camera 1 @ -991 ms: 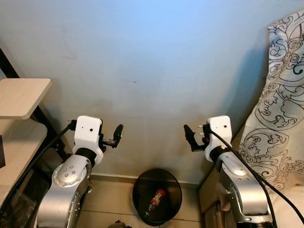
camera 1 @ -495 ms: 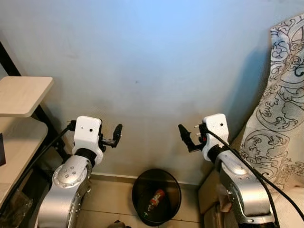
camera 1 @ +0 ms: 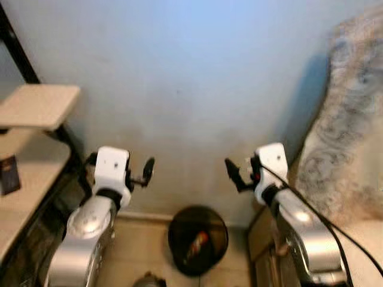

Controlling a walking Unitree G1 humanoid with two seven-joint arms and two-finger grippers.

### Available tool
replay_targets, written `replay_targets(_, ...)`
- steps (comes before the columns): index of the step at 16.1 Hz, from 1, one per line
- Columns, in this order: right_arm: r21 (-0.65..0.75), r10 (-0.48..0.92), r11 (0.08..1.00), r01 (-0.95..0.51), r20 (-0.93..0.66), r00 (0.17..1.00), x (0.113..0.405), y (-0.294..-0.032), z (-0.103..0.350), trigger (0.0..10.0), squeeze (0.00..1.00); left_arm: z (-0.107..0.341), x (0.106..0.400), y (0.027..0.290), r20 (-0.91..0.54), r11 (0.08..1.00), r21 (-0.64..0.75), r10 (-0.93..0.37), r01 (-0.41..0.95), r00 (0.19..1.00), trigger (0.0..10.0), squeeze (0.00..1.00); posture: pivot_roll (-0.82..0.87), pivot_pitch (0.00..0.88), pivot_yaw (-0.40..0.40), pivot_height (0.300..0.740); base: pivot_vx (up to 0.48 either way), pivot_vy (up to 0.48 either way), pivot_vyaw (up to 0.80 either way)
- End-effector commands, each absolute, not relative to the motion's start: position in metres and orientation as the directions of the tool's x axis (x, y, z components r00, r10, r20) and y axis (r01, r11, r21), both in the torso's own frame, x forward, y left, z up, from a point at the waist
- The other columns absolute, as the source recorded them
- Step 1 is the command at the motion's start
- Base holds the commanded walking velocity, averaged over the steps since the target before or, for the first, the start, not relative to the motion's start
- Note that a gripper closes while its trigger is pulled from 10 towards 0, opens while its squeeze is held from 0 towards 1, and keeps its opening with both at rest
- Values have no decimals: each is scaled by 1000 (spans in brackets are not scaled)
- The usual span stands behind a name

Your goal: Clean up the room

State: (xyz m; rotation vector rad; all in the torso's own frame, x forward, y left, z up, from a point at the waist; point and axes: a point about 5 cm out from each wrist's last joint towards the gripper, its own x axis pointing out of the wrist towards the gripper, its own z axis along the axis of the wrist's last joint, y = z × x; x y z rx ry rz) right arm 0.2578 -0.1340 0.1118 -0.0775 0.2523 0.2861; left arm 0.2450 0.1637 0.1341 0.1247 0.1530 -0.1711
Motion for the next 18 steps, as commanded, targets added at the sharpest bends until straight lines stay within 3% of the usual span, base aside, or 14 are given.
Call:
replay_targets(1,-42,277,954,-295,-244,929,260,-133,117,10000,0,128,241,165,-185,980,107,-146,168,972,10000,0,64,0,-7,740,0,0,0)
replay_targets(18,-32,250,966,-258,-153,956,256,-133,139,10000,0,139,245,159,-129,972,112,-190,205,973,10000,0,52,0,-14,740,0,0,-735)
